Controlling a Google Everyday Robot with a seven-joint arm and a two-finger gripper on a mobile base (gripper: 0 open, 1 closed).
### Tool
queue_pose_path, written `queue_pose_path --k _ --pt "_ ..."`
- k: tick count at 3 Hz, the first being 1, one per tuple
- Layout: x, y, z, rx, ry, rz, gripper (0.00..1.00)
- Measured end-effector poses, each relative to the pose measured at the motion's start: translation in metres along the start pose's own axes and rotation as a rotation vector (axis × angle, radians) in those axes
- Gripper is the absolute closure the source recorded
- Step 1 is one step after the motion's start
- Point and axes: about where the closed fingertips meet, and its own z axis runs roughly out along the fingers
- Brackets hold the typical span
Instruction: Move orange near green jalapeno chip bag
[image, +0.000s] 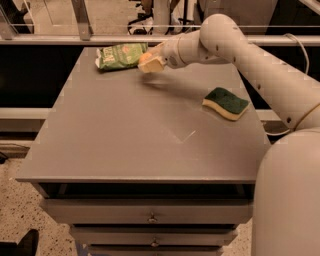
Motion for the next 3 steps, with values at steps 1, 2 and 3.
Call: queue_pose_path --k 1,2,3 --pt "0.005 -0.010 0.012 0.002 0.008 0.023 0.82" --pt "0.007 -0.015 0.020 0.000 0.011 0.033 0.60" --pt "0.008 -0.017 0.026 -0.003 0.014 0.040 0.35"
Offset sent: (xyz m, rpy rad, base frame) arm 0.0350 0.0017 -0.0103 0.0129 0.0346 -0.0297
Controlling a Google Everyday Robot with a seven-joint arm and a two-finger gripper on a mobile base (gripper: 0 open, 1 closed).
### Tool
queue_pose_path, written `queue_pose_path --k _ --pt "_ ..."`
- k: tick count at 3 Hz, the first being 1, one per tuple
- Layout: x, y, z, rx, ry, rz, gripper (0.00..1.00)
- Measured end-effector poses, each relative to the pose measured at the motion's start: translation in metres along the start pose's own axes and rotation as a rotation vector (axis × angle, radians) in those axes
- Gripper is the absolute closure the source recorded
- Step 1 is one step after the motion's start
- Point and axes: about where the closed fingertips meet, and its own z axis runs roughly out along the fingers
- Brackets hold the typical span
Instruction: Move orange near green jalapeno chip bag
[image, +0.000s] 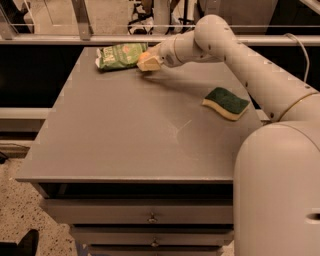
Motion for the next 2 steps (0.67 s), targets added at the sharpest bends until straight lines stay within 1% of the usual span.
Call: queue_pose_path --k 1,2 --pt "0.0003 -0.0005 0.0034 -0.003 0.001 0.003 0.12" --pt "0.0002 0.0010 0.0042 -0.009 -0.001 0.003 0.00"
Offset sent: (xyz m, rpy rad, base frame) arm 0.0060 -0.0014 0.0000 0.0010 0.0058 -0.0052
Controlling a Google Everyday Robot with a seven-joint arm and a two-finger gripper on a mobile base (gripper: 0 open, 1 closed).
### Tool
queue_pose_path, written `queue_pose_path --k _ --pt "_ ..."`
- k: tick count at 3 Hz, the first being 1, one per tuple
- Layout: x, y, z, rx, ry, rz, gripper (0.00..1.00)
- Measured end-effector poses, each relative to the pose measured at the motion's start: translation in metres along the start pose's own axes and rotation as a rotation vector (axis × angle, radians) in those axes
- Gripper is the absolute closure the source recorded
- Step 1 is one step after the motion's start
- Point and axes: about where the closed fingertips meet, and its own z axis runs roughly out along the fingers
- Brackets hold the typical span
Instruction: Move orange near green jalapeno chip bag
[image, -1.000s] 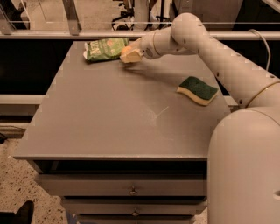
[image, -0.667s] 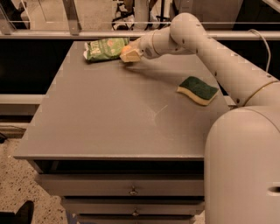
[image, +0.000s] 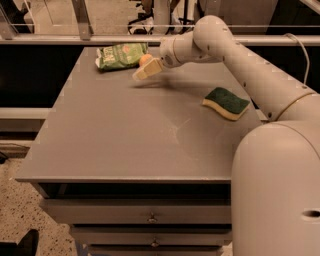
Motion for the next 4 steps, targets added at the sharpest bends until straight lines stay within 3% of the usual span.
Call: queue_pose_path --k 1,2,3,4 --pt "-0.001 0.004 -0.004 -0.006 -0.008 -0.005 0.00" --pt "-0.005 0.009 -0.039 -0.003 -0.051 -0.021 0.00" --pt "-0.013 0.012 -0.129 0.045 -0.141 -0.070 0.00" --pt "-0.007 0.009 -0.129 0.050 -0.131 -0.064 0.00"
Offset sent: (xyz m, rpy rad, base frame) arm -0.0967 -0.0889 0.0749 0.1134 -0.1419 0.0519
